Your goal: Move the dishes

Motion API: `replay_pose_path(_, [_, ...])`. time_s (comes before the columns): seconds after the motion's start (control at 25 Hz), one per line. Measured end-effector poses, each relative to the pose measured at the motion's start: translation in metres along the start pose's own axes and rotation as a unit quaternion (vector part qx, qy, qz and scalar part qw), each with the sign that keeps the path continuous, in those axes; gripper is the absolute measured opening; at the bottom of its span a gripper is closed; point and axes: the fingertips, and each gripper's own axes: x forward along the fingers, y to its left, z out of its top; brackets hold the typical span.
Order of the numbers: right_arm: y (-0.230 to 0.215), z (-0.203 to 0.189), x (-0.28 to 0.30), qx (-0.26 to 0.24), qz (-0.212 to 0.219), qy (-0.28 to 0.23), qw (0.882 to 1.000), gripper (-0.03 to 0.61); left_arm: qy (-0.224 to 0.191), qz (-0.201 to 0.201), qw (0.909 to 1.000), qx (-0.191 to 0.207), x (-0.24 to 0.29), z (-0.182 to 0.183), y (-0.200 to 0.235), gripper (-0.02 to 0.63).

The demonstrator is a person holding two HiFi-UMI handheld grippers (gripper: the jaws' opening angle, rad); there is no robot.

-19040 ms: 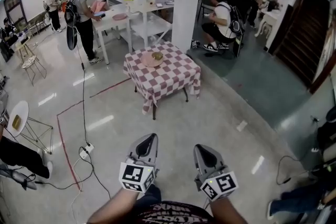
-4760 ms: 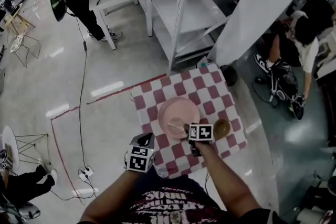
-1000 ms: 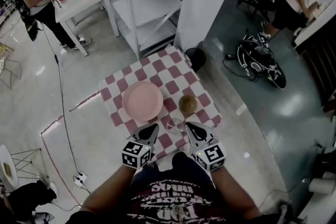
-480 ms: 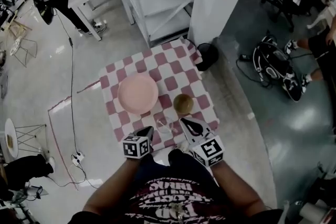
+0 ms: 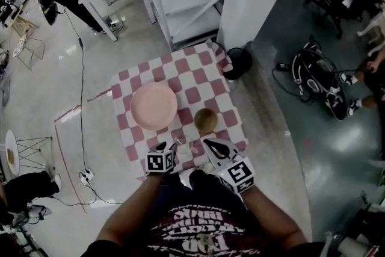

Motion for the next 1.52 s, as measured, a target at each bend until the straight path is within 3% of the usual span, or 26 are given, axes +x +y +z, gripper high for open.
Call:
replay_pose_path(0.2, [-0.007, -0.002, -0.005, -0.001, -0.012, 0.011, 1.0, 0.035, 0.033, 0.002, 0.9994, 0.009, 0.033, -0.009, 0.001, 0.216])
replay_pose_path(0.36, [-0.01, -0.003, -0.008, -0.002, -0.025, 0.02, 0.999, 0.035, 0.071, 0.019, 0.9955, 0.06, 0.054, -0.021, 0.008, 0.215])
replay_pose_path(0.44, [-0.01, -0.002, -0.009, -0.008, -0.029, 0.024, 0.999, 0.035, 0.1, 0.028, 0.9924, 0.067, 0.06, -0.032, 0.014, 0.215])
replay_pose_path(0.48, [-0.011, -0.001, -0.009, -0.012, -0.031, 0.025, 0.999, 0.035, 0.124, 0.017, 0.9909, 0.051, 0.061, -0.042, 0.008, 0.194])
replay_pose_path(0.52, [-0.012, 0.002, -0.01, -0.015, -0.034, 0.026, 0.999, 0.035, 0.147, 0.003, 0.9886, 0.032, 0.061, -0.052, 0.001, 0.132])
replay_pose_path(0.56, [-0.013, 0.004, -0.011, -0.016, -0.037, 0.026, 0.999, 0.035, 0.15, 0.002, 0.9881, 0.033, 0.063, -0.051, -0.001, 0.122])
replay_pose_path(0.64, [-0.015, 0.008, -0.012, -0.013, -0.045, 0.027, 0.999, 0.035, 0.119, 0.031, 0.9883, 0.09, 0.067, -0.031, 0.01, 0.06])
replay_pose_path(0.76, [-0.013, 0.015, -0.01, -0.008, -0.053, 0.024, 0.998, 0.035, 0.117, 0.045, 0.9822, 0.14, 0.059, -0.02, 0.018, 0.054])
replay_pose_path(0.96, [0.001, 0.029, 0.015, -0.009, -0.044, 0.016, 0.999, 0.035, 0.115, 0.028, 0.9848, 0.127, 0.035, -0.005, 0.031, 0.051])
replay_pose_path(1.24, [0.042, 0.039, 0.059, -0.013, -0.022, 0.013, 1.0, 0.035, 0.059, 0.069, 0.9835, 0.156, -0.007, 0.069, 0.094, 0.051])
replay_pose_path(1.52, [0.065, 0.034, 0.075, -0.001, -0.051, 0.027, 0.998, 0.035, 0.038, 0.077, 0.9849, 0.15, 0.002, 0.127, 0.159, 0.051])
